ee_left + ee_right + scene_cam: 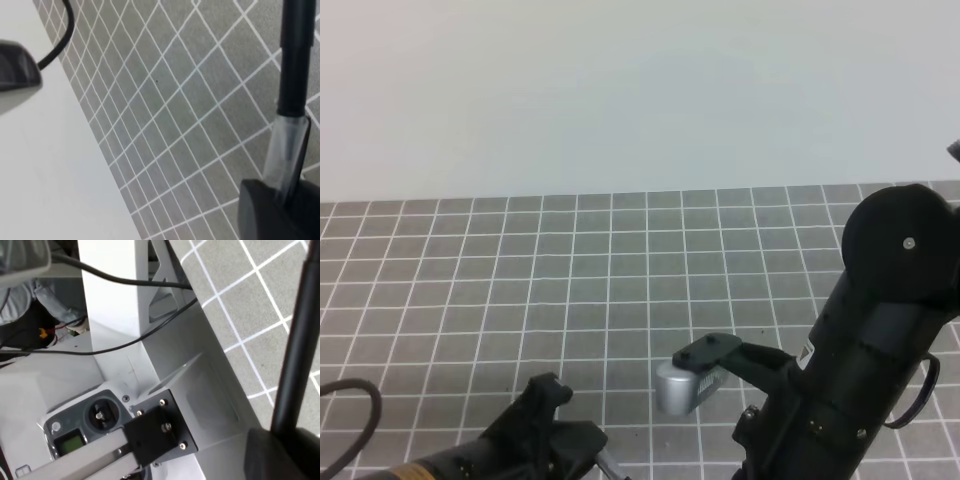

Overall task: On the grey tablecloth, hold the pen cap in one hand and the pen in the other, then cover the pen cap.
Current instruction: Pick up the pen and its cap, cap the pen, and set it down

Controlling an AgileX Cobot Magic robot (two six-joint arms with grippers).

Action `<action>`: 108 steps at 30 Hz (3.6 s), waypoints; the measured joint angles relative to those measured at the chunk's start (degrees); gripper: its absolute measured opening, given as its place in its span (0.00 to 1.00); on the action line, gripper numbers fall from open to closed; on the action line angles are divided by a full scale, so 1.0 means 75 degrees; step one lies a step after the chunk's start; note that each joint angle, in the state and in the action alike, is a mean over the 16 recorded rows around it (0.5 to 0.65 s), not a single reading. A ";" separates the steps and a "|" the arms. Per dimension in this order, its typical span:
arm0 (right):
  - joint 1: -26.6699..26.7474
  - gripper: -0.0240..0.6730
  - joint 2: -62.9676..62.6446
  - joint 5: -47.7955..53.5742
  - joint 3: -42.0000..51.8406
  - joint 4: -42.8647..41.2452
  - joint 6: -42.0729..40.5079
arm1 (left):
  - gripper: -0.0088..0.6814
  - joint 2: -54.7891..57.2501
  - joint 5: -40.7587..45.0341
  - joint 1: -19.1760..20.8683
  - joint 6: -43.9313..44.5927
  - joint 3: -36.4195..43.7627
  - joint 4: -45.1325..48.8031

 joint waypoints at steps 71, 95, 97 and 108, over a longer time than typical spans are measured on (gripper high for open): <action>0.0023 0.13 0.0490 -0.0923 0.0036 0.0661 0.0003 | 0.14 0.0218 0.0051 -0.0145 -0.0694 0.0017 -0.0420; -0.0790 0.13 0.0744 -0.3703 -0.0045 0.0843 0.1100 | 0.29 0.0084 -0.0785 0.0922 -0.1847 0.0003 -0.1187; -0.0912 0.13 0.0882 -0.4018 -0.0045 0.1014 0.1218 | 0.23 0.0067 -0.0973 0.1021 -0.2017 0.0003 -0.1508; -0.1228 0.13 0.2009 -0.5066 -0.0050 0.2074 0.1479 | 0.02 0.0055 -0.2267 0.1211 -0.2820 0.0003 -0.4032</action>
